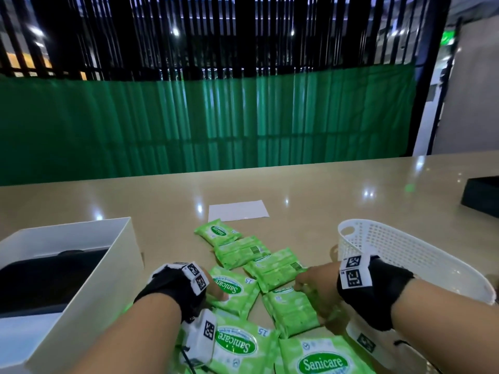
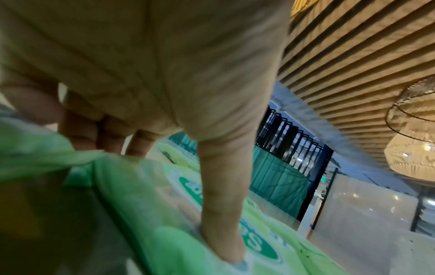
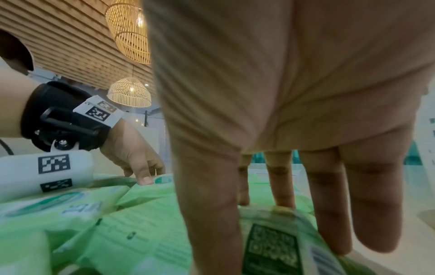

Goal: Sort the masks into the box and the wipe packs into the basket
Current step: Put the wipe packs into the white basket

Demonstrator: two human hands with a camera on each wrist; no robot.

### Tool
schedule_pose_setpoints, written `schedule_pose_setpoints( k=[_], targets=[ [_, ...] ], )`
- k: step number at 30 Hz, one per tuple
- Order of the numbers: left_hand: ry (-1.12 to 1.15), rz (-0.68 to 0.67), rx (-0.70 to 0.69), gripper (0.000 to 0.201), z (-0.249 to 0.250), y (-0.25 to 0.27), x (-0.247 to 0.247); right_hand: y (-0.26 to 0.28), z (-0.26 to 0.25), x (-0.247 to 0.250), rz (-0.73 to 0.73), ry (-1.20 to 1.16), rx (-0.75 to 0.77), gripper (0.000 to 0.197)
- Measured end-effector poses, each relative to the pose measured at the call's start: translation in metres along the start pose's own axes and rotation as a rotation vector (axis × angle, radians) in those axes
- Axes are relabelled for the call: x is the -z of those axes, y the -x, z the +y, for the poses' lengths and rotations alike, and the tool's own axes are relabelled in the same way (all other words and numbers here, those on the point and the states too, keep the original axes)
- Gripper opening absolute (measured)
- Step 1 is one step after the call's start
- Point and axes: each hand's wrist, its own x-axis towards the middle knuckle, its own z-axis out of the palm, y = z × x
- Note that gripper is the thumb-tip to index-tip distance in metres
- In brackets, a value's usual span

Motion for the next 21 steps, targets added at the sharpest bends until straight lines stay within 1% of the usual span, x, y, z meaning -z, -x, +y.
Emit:
schedule_pose_setpoints(
  k=[2, 4, 6, 9, 11, 13, 16, 19, 20, 21],
  targets=[
    [0.044, -0.074, -0.015, 0.072, -0.003, 0.004, 0.002, 0.000, -0.002, 0.000, 0.013, -0.003, 0.015, 0.073],
    [0.101, -0.101, -0.029, 0.055, -0.010, 0.004, 0.003, 0.001, -0.003, -0.001, 0.024, -0.010, 0.029, 0.072],
    [0.151, -0.090, -0.038, 0.046, -0.015, 0.001, 0.004, 0.003, -0.002, -0.001, 0.031, -0.027, 0.041, 0.079],
    [0.260, -0.072, -0.137, 0.033, -0.018, -0.009, 0.010, 0.004, 0.001, -0.003, 0.027, -0.059, 0.103, 0.089],
    [0.479, -0.021, -0.169, 0.027, -0.019, -0.010, 0.019, 0.005, 0.003, -0.004, 0.030, -0.090, 0.127, 0.094],
    [0.686, 0.057, -0.182, 0.026, -0.020, -0.006, 0.028, 0.003, 0.004, -0.005, 0.045, -0.100, 0.114, 0.094],
    [0.919, 0.162, -0.232, 0.029, -0.021, -0.002, 0.037, 0.000, 0.005, -0.010, 0.082, -0.056, 0.026, 0.092],
    [1.151, 0.142, -0.272, 0.023, -0.023, -0.004, 0.032, -0.006, 0.006, -0.019, 0.126, -0.016, -0.043, 0.078],
    [1.209, 0.109, -0.285, 0.027, -0.022, -0.002, 0.028, -0.007, 0.007, -0.022, 0.137, -0.010, -0.061, 0.078],
    [1.244, 0.061, -0.280, 0.037, -0.022, -0.005, 0.024, -0.007, 0.009, -0.023, 0.148, -0.005, -0.074, 0.079]
  ],
)
